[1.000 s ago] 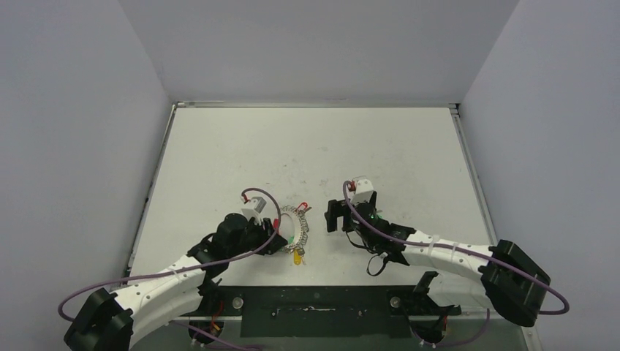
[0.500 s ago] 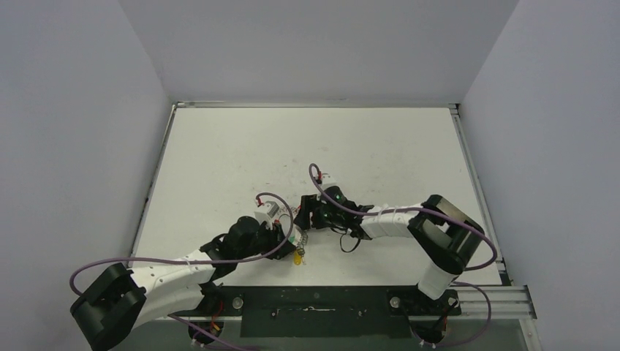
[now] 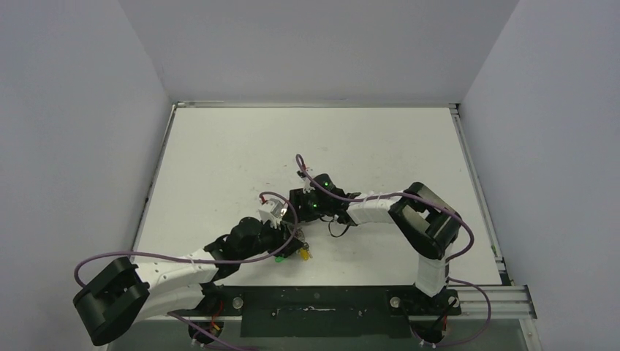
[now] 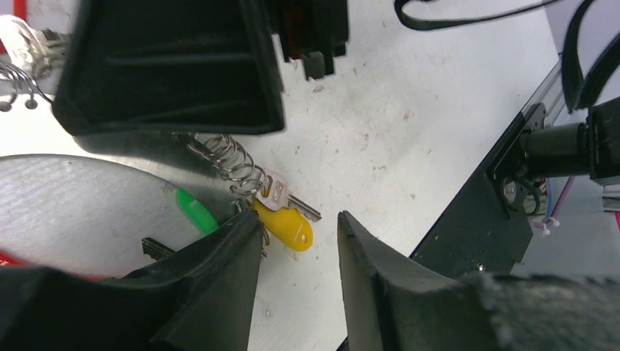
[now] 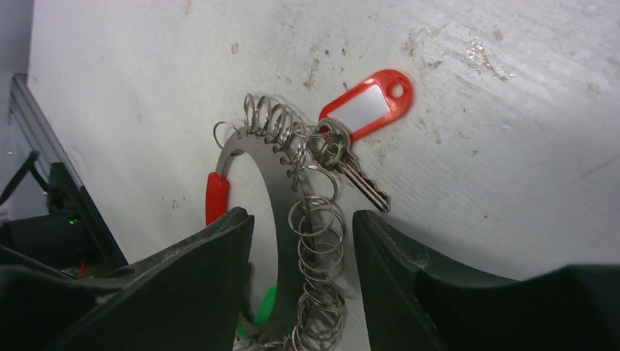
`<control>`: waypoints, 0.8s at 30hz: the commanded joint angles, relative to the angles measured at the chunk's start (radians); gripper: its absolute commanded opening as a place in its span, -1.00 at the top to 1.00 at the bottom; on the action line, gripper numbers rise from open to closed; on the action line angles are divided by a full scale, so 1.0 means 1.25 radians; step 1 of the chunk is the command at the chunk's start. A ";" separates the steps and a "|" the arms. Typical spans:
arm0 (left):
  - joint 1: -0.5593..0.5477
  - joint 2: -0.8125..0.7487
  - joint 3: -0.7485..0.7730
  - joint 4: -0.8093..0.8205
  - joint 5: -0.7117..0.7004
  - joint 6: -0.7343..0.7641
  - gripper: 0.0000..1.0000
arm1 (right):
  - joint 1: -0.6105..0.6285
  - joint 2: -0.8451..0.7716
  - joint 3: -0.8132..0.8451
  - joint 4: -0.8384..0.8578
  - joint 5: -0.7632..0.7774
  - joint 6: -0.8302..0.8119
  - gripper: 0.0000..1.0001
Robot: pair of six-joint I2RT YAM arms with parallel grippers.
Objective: Put the keys on the keyring
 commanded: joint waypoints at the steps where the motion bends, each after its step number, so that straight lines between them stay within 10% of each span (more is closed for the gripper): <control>1: -0.003 -0.082 0.037 -0.018 -0.055 0.014 0.14 | -0.006 -0.104 0.014 -0.145 0.073 -0.115 -0.15; 10: 0.020 -0.265 0.071 -0.367 -0.255 -0.092 -0.32 | 0.012 -0.227 -0.021 -0.301 0.122 -0.153 -0.28; 24: 0.192 -0.061 0.160 -0.499 -0.071 -0.109 -0.14 | 0.196 -0.272 -0.034 -0.373 0.199 -0.105 0.36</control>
